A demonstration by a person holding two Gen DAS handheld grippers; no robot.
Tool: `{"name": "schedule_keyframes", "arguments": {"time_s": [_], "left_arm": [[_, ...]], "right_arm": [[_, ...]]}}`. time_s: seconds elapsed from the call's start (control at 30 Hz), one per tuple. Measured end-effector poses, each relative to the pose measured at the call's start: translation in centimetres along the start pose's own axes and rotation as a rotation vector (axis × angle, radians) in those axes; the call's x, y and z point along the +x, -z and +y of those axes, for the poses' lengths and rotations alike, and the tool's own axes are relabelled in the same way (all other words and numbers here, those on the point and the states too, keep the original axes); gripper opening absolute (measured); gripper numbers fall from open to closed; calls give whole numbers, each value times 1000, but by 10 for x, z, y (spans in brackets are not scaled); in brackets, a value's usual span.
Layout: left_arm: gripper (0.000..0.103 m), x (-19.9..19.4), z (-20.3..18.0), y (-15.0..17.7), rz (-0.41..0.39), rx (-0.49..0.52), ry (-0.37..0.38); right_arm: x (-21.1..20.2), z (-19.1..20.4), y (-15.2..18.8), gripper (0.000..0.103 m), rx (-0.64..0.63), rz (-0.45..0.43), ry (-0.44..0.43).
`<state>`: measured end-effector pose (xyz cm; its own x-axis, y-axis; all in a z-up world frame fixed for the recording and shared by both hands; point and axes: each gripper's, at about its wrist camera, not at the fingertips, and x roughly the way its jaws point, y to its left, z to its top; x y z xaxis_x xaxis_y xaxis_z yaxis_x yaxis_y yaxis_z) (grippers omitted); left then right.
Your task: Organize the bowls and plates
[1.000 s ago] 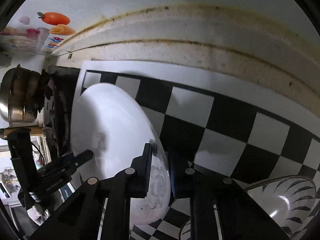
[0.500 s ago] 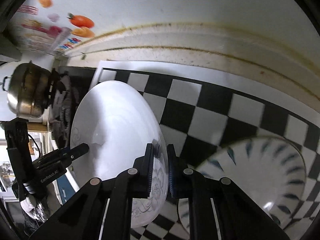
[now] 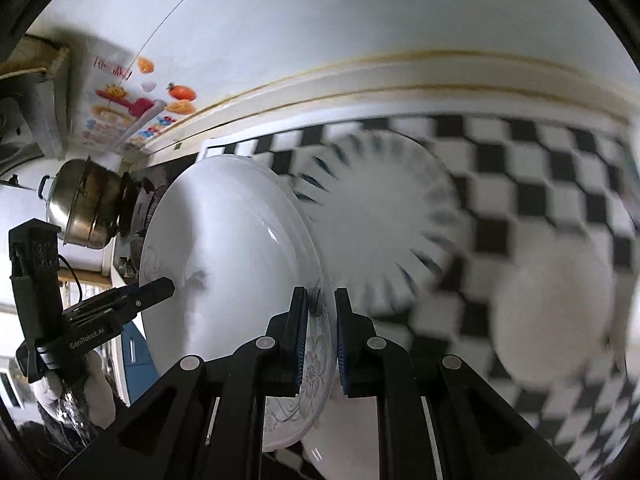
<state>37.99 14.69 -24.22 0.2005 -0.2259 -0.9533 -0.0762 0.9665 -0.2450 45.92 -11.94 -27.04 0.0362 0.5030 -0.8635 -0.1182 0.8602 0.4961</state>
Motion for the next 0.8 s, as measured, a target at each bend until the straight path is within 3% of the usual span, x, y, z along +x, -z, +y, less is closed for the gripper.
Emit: {"name": "schedule_keyframes", "arguments": {"time_s": [0.2, 0.43, 0.67, 0.8], "left_arm": [[28, 42, -55, 37, 104, 107, 32], [28, 84, -82, 66, 198, 178, -19], [29, 99, -94, 78, 232, 203, -52], [29, 104, -99, 81, 246, 202, -56]], "right_arm": [[-33, -66, 85, 15, 133, -23, 26], [-20, -117, 153, 15, 254, 15, 48], [-10, -136, 177, 15, 275, 28, 56], [-7, -136, 173, 15, 274, 39, 58]]}}
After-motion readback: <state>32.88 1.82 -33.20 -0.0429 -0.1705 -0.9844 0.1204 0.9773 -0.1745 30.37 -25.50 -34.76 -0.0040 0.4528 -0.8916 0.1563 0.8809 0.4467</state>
